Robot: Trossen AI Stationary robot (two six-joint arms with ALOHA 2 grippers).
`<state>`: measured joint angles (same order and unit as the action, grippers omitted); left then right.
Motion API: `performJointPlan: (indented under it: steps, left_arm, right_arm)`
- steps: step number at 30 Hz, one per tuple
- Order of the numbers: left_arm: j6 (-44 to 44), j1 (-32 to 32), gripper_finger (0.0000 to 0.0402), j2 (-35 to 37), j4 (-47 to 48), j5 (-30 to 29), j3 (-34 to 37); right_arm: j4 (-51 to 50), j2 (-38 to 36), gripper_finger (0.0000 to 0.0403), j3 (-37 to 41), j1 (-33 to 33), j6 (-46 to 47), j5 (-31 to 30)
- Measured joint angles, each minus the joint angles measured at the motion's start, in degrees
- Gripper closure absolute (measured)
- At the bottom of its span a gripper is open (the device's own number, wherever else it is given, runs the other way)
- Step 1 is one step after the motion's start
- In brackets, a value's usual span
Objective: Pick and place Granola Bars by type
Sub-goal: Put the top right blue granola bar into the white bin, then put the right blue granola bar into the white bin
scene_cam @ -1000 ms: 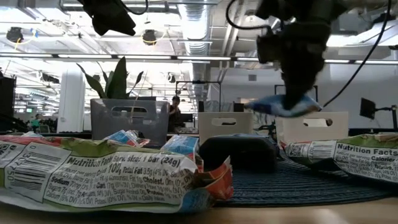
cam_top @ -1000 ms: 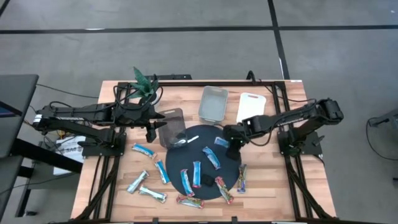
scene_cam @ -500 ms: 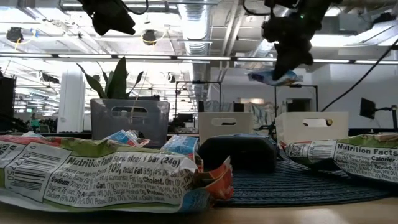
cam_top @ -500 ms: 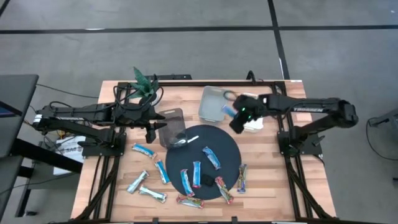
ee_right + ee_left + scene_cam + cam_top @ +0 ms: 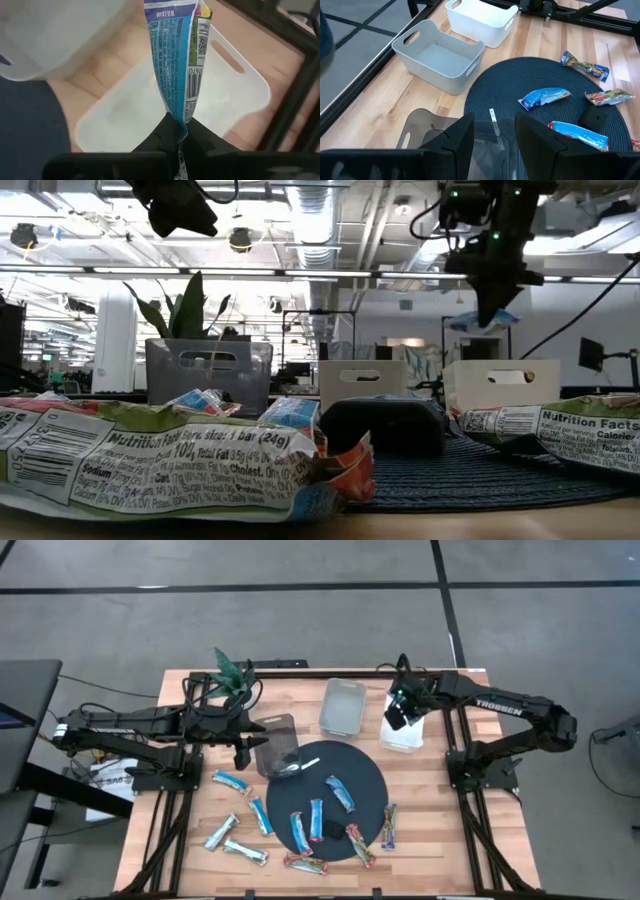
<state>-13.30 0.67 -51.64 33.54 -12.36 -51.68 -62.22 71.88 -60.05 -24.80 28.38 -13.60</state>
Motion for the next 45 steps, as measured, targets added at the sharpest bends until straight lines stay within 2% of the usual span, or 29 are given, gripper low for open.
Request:
performJointPlan:
  steps: [12, 26, 35, 39, 45]
  left_arm:
    - [0.0, 0.0, 0.0267, 0.0, 0.0, 0.0, 0.0]
    - [0.0, 0.0, 0.0267, 0.0, 0.0, 0.0, 0.0]
    - [0.0, 0.0, 0.0267, 0.0, 0.0, 0.0, 0.0]
    - [0.0, 0.0, 0.0267, 0.0, 0.0, 0.0, 0.0]
    - [0.0, 0.0, 0.0267, 0.0, 0.1, 0.0, 0.0]
  right_arm:
    - [-1.8, 0.0, 0.0383, 0.0, -0.1, 0.1, 0.2]
    - [-1.8, 0.1, 0.0287, 0.0, -0.1, 0.1, 0.3]
    - [-0.5, 0.1, 0.0264, 0.0, 1.2, -2.8, 0.8]
    - [9.6, -3.3, 0.0265, 2.2, 6.1, -8.4, 1.9]
    - [37.2, -15.4, 0.0272, 13.7, 14.5, -11.9, 6.6]
